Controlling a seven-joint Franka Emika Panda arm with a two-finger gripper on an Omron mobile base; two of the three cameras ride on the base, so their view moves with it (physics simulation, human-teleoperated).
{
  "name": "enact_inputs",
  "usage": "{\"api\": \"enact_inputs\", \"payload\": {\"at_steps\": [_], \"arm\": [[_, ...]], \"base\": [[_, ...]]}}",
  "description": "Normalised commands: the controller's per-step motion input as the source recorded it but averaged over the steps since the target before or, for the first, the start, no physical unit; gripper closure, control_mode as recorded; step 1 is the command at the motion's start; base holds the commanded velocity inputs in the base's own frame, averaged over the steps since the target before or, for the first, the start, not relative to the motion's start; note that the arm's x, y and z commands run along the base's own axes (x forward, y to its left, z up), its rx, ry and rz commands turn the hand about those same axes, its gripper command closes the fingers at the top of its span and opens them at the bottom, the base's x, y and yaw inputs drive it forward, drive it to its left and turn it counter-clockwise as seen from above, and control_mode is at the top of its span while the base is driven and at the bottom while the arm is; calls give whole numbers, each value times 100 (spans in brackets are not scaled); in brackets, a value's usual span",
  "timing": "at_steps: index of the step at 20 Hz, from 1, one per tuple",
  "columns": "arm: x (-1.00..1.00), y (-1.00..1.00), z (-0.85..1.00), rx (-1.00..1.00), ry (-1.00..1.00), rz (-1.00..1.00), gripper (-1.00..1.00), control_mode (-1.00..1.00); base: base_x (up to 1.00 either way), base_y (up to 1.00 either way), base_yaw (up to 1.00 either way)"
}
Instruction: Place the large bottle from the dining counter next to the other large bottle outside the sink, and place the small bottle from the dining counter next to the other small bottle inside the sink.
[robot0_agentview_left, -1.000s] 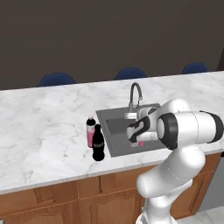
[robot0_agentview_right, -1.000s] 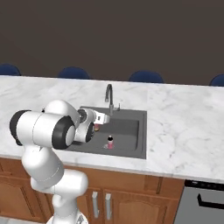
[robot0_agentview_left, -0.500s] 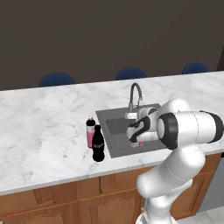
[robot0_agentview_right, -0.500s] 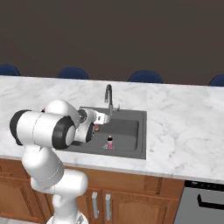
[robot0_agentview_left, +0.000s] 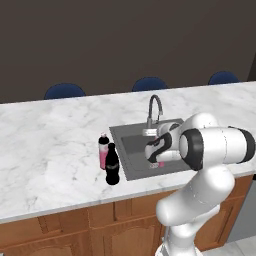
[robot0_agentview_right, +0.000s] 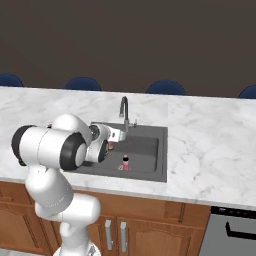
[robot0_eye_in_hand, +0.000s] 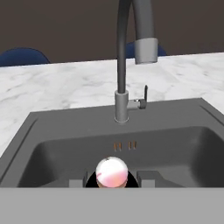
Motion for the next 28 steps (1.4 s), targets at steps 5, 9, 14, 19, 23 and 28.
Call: {"api": "enact_inputs", "payload": {"at_steps": [5,9,14,19,23,28], "arm": [[7,0,-10,0,0,0,100,-100],[1,0,-19,0,0,0,100,-100],[0,0,-26,0,-1,0,100,-100],[0,9,-16,0,-4,0,100,-100],[2,12,-13,0,-6,-1,100,-100],[10,15,-27,0,-1,0,100,-100]], "base": [[0,0,0],[0,0,0],[0,0,0],[0,0,0],[0,0,0],[0,0,0]]}}
